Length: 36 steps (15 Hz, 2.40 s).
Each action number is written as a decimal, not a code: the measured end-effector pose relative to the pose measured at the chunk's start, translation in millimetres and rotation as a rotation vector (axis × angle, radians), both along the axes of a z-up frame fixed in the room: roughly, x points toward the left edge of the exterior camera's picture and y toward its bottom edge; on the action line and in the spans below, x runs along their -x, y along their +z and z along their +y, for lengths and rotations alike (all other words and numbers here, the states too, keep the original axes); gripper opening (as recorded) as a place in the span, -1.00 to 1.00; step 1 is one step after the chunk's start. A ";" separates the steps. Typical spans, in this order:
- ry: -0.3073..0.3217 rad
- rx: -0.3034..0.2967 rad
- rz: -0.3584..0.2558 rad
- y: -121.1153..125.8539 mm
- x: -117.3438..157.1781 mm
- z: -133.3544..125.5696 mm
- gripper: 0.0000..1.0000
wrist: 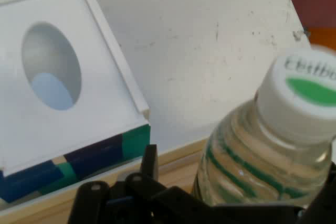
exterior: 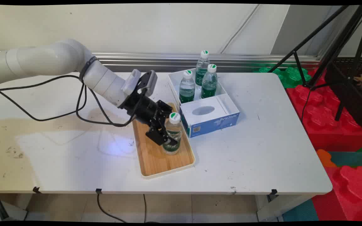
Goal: Pick up the green bottle from the white box
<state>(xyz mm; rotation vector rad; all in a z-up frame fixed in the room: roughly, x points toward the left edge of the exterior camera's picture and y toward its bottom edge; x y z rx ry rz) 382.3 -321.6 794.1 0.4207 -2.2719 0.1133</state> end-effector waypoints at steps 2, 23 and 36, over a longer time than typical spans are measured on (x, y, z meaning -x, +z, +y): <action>0.000 0.008 0.005 7.4 -4.5 0.6 1.00; 0.063 0.003 0.058 134.8 -89.5 47.4 1.00; 0.127 -0.008 0.055 183.6 -130.6 56.6 1.00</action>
